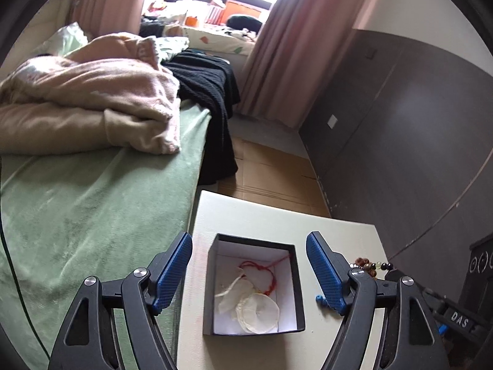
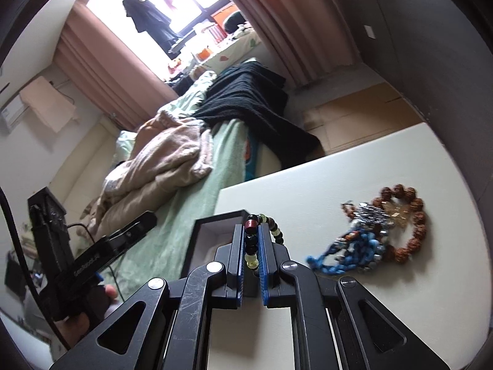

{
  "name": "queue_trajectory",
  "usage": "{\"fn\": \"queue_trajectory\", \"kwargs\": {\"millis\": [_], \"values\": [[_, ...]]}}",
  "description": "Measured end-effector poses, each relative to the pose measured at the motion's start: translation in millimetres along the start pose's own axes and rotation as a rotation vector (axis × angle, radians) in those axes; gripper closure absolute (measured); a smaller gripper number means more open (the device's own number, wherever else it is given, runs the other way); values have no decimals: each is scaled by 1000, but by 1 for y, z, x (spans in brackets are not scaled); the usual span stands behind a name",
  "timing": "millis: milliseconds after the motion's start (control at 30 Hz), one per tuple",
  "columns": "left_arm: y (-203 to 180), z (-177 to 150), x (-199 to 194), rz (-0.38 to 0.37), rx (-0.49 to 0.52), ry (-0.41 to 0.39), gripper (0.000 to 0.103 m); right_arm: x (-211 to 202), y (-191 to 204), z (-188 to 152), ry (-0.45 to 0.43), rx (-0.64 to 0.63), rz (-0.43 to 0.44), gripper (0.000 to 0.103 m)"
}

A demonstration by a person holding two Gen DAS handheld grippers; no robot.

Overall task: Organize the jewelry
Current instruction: 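Lower the pouch and bead bracelet into the black box, opening both tools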

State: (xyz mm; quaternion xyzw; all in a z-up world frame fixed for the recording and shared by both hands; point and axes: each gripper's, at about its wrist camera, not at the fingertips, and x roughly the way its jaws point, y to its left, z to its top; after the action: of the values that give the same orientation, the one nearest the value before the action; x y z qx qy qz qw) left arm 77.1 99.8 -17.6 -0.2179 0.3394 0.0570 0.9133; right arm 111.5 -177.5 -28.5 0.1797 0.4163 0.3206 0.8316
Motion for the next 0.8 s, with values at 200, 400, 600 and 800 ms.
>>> {"fn": "queue_trajectory", "kwargs": {"millis": [200, 400, 600, 800], "values": [[18, 9, -3, 25, -46, -24, 26, 24, 28, -1, 28, -34, 77, 93], [33, 15, -7, 16, -99, -44, 26, 55, 50, -8, 78, -52, 116, 93], [35, 16, -6, 18, -100, -42, 26, 85, 47, -13, 148, -16, 81, 81], [27, 14, -6, 7, -82, -40, 26, 66, 17, -8, 138, 64, 20, 44]]}}
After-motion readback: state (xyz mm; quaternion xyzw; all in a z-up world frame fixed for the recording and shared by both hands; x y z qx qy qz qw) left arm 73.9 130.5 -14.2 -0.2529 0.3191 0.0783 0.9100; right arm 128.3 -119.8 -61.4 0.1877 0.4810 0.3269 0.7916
